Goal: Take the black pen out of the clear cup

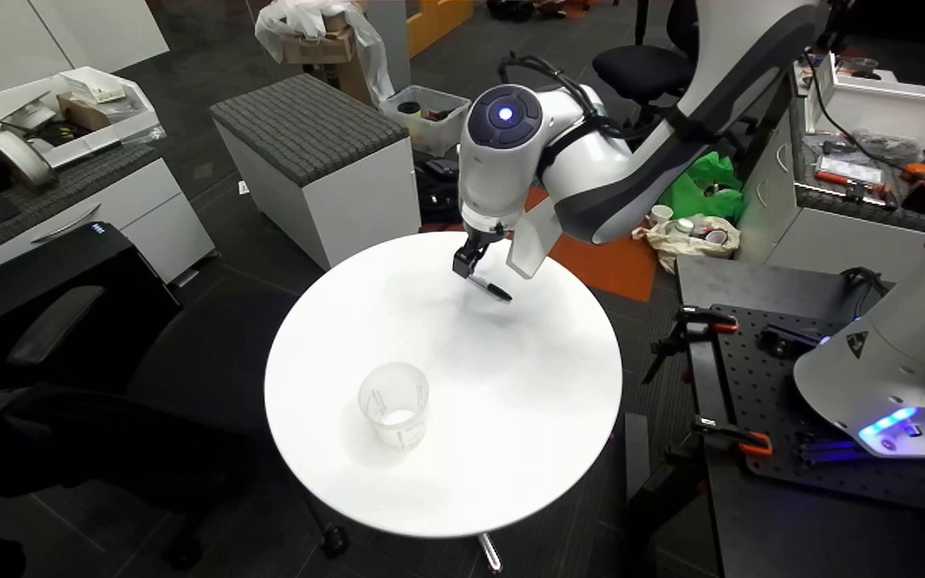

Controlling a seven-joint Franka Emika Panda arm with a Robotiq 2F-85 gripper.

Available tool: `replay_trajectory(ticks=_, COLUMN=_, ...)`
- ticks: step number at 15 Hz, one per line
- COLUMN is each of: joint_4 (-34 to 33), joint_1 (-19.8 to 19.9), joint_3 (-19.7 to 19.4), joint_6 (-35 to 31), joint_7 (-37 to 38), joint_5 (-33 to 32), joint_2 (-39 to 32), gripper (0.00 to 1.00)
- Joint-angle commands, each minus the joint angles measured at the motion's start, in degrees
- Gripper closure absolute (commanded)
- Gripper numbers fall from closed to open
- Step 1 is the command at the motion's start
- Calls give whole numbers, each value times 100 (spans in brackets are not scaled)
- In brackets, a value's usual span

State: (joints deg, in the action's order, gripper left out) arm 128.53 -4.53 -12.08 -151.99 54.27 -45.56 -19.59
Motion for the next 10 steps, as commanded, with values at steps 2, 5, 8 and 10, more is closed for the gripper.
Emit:
replay_trajectory(ticks=2, joint_4=-20, joint_1=21, joint_3=38, joint_6=10, joint_7=-17, joint_5=9, joint_2=7, gripper=0)
replay_trajectory(ticks=5, joint_4=-21, joint_1=23, joint_3=40, joint_6=9, joint_7=-17, joint_5=11, joint_2=-3, gripper=0)
replay_trajectory(ticks=8, joint_4=-21, joint_1=24, joint_3=39, joint_6=9, joint_7=-18, joint_5=12, joint_2=-8, gripper=0)
replay_trajectory(ticks=10, joint_4=-21, joint_1=25, joint_3=39, joint_6=9, joint_7=-18, joint_5=12, joint_2=-9, gripper=0)
